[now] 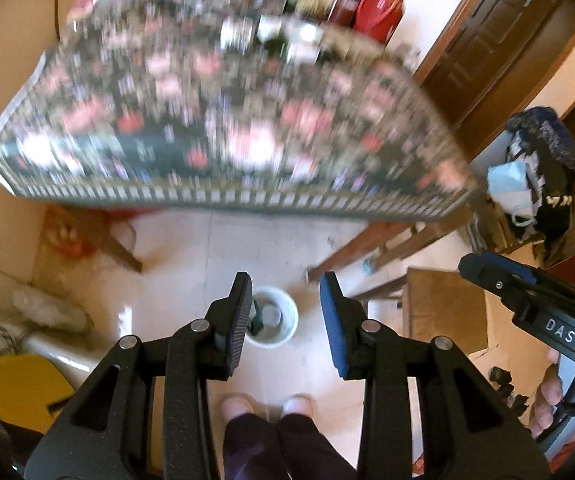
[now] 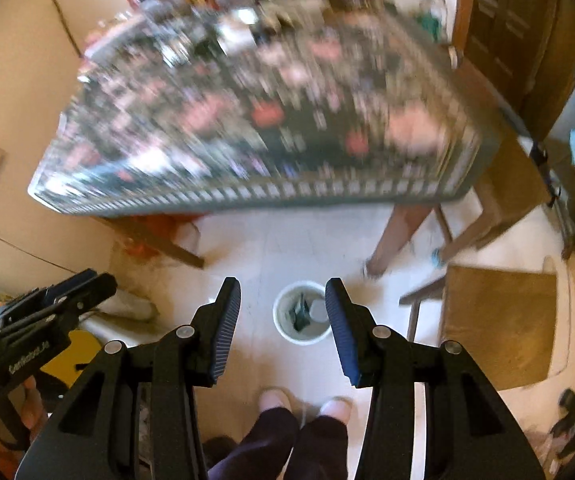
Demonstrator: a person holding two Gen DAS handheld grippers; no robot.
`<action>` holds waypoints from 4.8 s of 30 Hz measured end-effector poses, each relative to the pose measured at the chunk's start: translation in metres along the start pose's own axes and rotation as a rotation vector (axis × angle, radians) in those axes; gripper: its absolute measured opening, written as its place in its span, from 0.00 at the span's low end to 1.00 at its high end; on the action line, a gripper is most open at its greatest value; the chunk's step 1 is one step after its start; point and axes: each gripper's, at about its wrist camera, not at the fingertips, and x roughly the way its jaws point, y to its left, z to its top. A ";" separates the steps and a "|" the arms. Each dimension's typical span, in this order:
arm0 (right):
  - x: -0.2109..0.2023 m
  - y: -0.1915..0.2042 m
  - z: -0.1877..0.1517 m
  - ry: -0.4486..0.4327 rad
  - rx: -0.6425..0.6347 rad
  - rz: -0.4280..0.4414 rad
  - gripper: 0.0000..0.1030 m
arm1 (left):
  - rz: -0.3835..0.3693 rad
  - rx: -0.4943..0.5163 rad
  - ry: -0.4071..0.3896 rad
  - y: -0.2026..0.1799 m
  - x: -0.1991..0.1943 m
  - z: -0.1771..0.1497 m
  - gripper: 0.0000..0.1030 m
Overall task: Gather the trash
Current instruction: 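Raise both open tools back up toward the table items, then grasp the foil ball with the left tool while the right tool grasps the brown paper strip, then carry the foil ball in the left tool while the right tool carries the paper strip to the bucket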
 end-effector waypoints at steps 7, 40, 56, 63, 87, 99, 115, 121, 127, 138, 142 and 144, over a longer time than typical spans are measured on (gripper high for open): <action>-0.099 0.029 0.021 -0.178 -0.031 -0.017 0.39 | -0.055 0.055 -0.184 -0.011 -0.099 0.034 0.35; -0.151 -0.006 0.157 -0.461 -0.129 -0.034 0.80 | 0.081 0.021 -0.468 -0.065 -0.126 0.182 0.93; -0.063 -0.036 0.233 -0.262 -0.208 0.024 0.80 | 0.206 -0.125 -0.351 -0.042 -0.052 0.245 0.93; 0.017 -0.031 0.259 -0.097 -0.196 0.015 0.80 | 0.169 -0.189 -0.192 0.025 0.011 0.279 0.93; 0.195 -0.007 0.314 0.287 -0.321 -0.107 0.57 | -0.011 -0.260 0.218 0.124 0.197 0.321 0.74; 0.161 -0.028 0.321 0.217 -0.210 -0.001 0.17 | -0.044 -0.188 0.210 0.098 0.205 0.324 0.43; 0.047 -0.057 0.307 -0.022 -0.085 0.108 0.14 | 0.042 -0.174 -0.058 0.042 0.096 0.327 0.41; -0.016 -0.070 0.291 -0.178 -0.106 0.079 0.14 | 0.011 -0.150 -0.251 -0.018 0.030 0.318 0.41; -0.071 -0.075 0.270 -0.309 -0.141 0.078 0.14 | 0.028 -0.110 -0.385 -0.066 -0.036 0.286 0.41; -0.148 -0.049 0.226 -0.469 -0.180 0.160 0.14 | 0.032 0.003 -0.541 -0.105 -0.126 0.226 0.41; -0.159 -0.037 0.203 -0.490 -0.169 0.142 0.14 | 0.020 0.046 -0.562 -0.104 -0.144 0.205 0.41; -0.162 -0.027 0.189 -0.486 -0.153 0.134 0.14 | -0.003 0.069 -0.558 -0.097 -0.151 0.192 0.41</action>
